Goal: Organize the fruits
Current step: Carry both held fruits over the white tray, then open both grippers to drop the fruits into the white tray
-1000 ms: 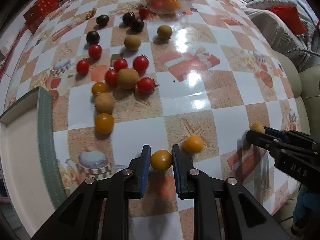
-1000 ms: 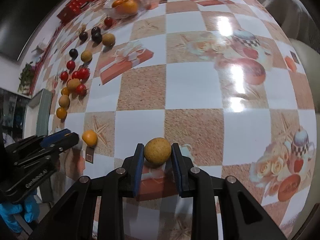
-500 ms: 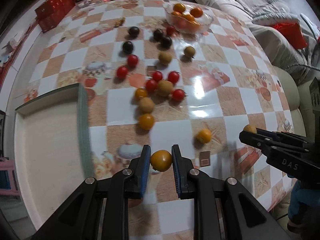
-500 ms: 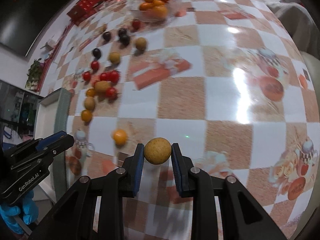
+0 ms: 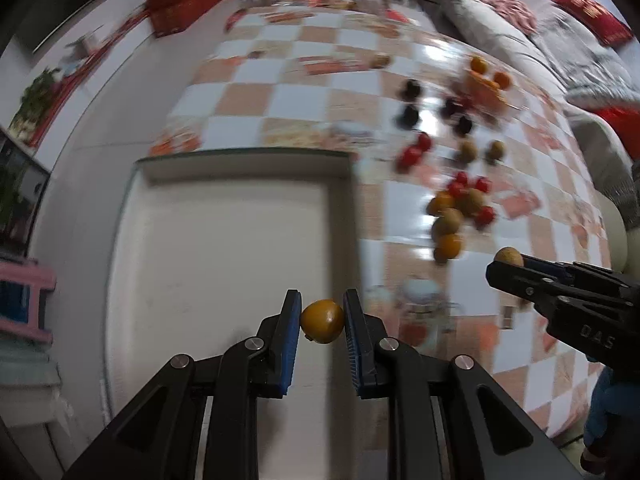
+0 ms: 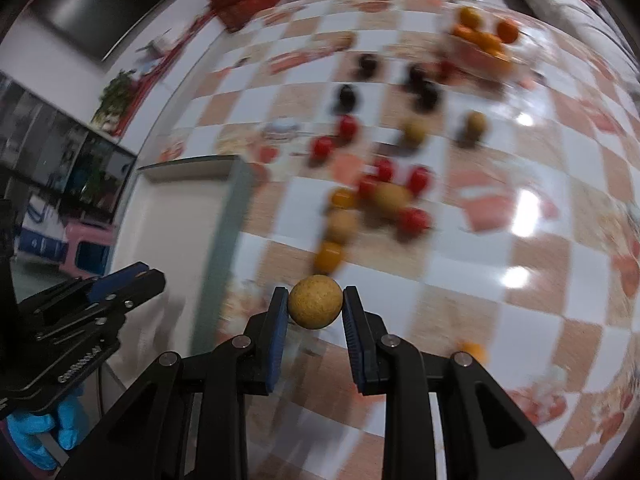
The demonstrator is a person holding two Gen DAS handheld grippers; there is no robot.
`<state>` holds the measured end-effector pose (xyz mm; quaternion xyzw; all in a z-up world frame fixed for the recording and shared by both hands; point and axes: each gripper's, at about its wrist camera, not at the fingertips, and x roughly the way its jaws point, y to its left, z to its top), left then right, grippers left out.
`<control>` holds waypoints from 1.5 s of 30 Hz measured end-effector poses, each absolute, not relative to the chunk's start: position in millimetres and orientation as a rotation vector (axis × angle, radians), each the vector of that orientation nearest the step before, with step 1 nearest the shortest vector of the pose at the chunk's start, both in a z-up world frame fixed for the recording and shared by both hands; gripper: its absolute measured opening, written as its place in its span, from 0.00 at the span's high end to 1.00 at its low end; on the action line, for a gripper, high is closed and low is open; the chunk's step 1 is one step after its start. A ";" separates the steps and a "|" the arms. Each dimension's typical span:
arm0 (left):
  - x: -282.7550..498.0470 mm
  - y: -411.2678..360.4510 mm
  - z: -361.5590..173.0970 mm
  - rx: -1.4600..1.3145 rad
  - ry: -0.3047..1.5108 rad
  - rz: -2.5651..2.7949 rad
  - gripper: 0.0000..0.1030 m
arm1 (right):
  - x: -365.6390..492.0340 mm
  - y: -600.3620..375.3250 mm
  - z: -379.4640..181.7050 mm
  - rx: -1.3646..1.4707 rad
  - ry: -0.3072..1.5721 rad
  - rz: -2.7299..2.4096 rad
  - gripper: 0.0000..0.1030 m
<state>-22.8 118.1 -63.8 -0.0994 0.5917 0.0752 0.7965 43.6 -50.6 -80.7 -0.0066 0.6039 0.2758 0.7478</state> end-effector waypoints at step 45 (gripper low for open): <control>-52.5 214.9 -116.2 -0.170 1.267 0.389 0.15 | 26.7 112.0 -116.2 -0.247 1.360 0.808 0.28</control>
